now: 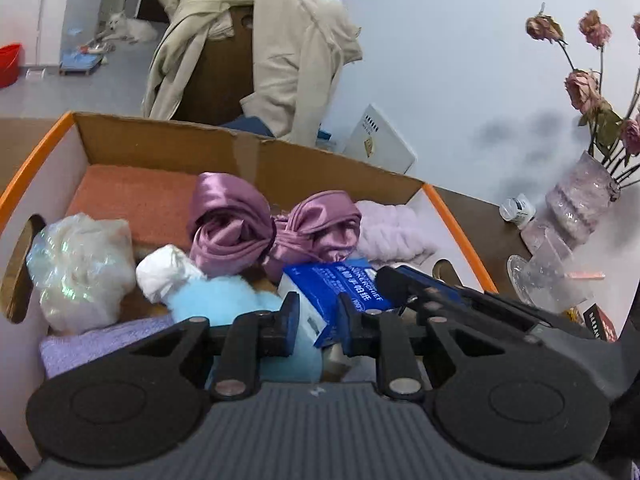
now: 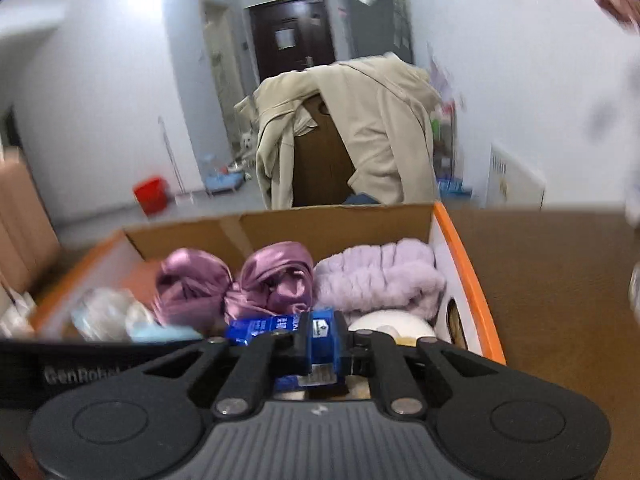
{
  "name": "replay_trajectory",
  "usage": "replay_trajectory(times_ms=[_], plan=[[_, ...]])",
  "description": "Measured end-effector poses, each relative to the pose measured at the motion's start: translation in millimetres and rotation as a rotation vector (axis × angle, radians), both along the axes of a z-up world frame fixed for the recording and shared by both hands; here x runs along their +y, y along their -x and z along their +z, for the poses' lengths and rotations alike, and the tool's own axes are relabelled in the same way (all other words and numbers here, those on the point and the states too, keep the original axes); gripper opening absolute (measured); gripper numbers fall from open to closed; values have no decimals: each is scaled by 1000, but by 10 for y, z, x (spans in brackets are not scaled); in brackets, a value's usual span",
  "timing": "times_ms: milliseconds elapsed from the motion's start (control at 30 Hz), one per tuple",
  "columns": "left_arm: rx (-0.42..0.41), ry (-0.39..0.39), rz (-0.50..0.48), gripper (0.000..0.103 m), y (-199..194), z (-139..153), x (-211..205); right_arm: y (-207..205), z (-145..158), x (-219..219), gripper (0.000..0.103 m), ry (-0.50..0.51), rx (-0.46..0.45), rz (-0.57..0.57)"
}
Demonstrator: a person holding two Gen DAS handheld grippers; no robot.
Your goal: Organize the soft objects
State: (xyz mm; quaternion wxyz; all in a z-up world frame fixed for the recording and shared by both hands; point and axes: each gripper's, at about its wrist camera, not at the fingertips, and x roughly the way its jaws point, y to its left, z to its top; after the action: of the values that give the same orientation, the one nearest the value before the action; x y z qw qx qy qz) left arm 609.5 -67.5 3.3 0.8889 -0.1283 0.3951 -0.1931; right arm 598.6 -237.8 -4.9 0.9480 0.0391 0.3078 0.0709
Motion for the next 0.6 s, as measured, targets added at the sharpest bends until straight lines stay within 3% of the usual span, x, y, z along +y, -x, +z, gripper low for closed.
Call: replay_trajectory(times_ms=[33, 200, 367, 467, 567, 600], plan=[[-3, 1, 8, 20, 10, -5, 12, 15, -2, 40, 9, 27, -5, 3], [-22, -32, 9, 21, 156, 115, 33, 140, 131, -44, 12, -23, 13, 33], [-92, -84, 5, 23, 467, 530, 103, 432, 553, -148, 13, -34, -38, 41], [-122, -109, 24, 28, 702, 795, 201, 656, 802, -214, 26, -28, -51, 64], [-177, -176, 68, 30, 1031, 1037, 315, 1013, 1038, -261, 28, -1, -88, 54], [-201, -194, 83, 33, 1163, 1119, 345, 1185, 1127, -278, 33, 1, -113, 51]])
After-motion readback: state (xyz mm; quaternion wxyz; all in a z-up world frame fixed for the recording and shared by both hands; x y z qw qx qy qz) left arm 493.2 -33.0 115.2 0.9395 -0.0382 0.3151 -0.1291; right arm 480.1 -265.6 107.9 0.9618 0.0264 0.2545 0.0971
